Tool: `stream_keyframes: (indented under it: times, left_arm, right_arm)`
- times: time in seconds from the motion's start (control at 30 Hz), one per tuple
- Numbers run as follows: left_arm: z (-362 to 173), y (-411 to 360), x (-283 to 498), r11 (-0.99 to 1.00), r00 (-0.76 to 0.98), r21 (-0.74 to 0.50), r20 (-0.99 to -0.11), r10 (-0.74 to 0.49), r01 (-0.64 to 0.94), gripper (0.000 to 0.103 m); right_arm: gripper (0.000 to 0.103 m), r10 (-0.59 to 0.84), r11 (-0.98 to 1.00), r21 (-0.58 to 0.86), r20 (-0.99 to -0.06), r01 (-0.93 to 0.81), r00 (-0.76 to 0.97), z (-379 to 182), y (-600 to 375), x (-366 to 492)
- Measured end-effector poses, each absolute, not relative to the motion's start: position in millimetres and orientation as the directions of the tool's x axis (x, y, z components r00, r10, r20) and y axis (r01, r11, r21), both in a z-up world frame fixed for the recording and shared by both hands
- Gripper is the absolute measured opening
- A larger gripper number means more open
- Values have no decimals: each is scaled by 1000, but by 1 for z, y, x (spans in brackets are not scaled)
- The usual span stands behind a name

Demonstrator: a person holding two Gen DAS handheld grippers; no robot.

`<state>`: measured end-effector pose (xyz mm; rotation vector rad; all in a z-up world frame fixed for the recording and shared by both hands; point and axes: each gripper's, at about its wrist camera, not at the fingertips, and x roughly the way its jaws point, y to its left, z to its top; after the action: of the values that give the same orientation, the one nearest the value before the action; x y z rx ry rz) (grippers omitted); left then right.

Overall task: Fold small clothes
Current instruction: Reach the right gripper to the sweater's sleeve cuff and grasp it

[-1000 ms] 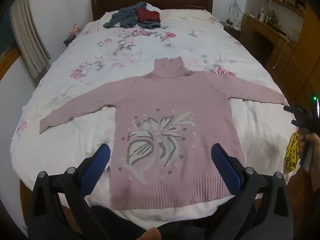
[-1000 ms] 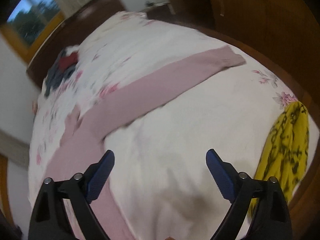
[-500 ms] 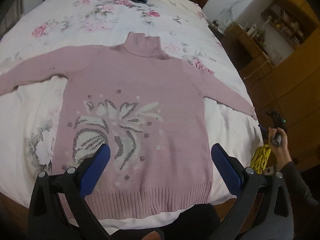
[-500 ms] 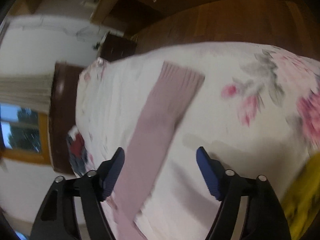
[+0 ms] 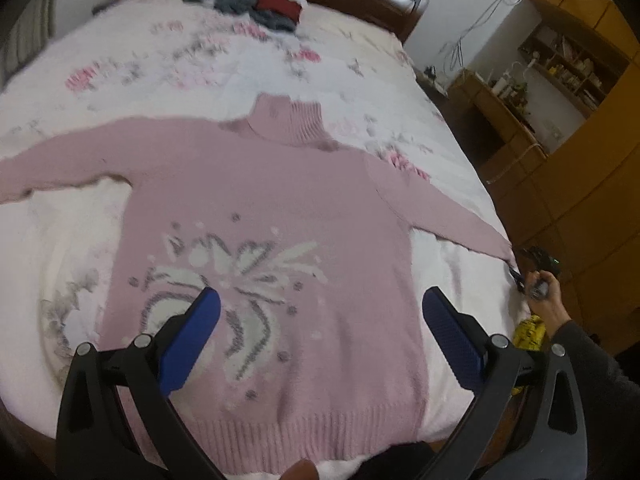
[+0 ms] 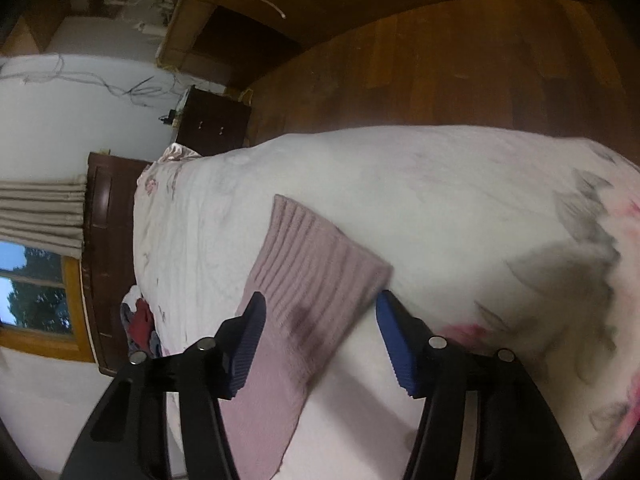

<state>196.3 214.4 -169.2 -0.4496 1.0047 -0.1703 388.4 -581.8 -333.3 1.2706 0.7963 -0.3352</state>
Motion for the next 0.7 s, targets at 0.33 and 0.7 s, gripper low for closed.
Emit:
stream_keyframes:
  times: [0.33, 0.7]
  left_arm:
    - [-194, 231, 206, 867, 483, -491, -782, -393, -89, 100]
    - [-186, 245, 216, 769, 484, -638, -689, -540, -50, 100]
  right_arm:
    - [8, 164, 420, 704, -680, 573, 715, -300, -560, 398]
    - [7, 150, 776, 557, -617, 294, 773, -142, -387, 424]
